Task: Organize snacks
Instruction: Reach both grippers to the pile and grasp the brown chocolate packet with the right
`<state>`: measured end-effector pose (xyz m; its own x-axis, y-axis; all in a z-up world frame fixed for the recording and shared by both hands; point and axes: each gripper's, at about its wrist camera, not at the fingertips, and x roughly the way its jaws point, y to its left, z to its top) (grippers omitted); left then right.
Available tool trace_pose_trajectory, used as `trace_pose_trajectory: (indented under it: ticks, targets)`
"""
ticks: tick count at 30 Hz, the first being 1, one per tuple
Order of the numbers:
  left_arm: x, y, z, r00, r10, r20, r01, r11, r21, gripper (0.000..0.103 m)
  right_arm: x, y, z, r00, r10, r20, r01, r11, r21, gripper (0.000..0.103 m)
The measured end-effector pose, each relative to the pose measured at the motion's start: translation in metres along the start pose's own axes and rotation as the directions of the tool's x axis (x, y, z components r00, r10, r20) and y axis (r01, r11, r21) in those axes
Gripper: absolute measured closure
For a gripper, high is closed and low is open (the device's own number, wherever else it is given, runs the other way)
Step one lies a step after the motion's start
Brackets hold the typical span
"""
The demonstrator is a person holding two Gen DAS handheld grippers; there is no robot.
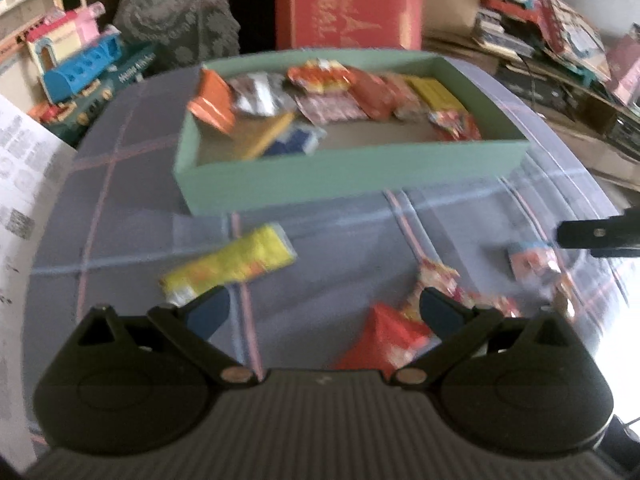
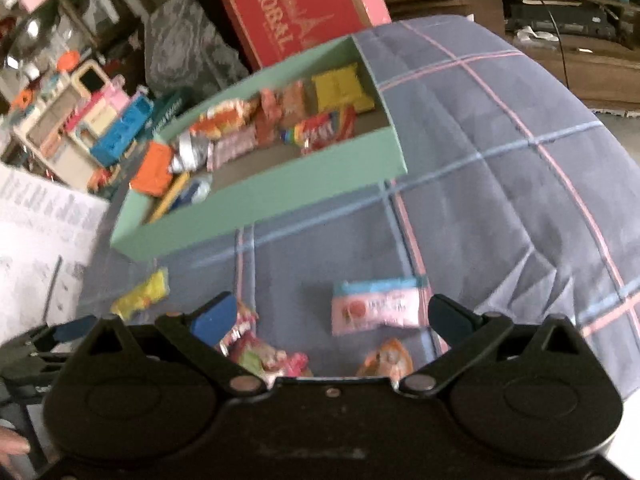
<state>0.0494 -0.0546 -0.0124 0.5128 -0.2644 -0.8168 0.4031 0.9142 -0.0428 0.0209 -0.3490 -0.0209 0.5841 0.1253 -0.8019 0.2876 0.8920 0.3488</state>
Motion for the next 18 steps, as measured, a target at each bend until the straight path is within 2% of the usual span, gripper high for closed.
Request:
trace_pose_trajectory:
  ticks: [9,14,16,18]
  targets:
    - [-0.009,-0.011,-0.029,0.993,-0.101,-0.058,0.104,0.994,0.045,0.000,-0.003,0.008,-0.027,0.998,-0.012,-0.054,0.009,0.998,-0.063,0.000]
    - [-0.010,-0.013,-0.041,0.976,-0.185,-0.117,0.196,0.977,0.089,0.000,-0.005,0.014,-0.052,0.994,-0.026,-0.104,0.013,0.992,-0.126,0.000]
    - [-0.004,-0.017,-0.046,0.972,-0.185,-0.147,0.201,0.974,0.106,0.000,-0.003,0.016,-0.058,0.991,-0.027,-0.129,0.009,0.990,-0.139,0.000]
    - [0.003,-0.019,-0.050,0.977,-0.142,-0.159,0.163,0.979,0.123,0.000,0.000,0.019,-0.063,0.988,-0.034,-0.148,0.012,0.989,-0.148,0.002]
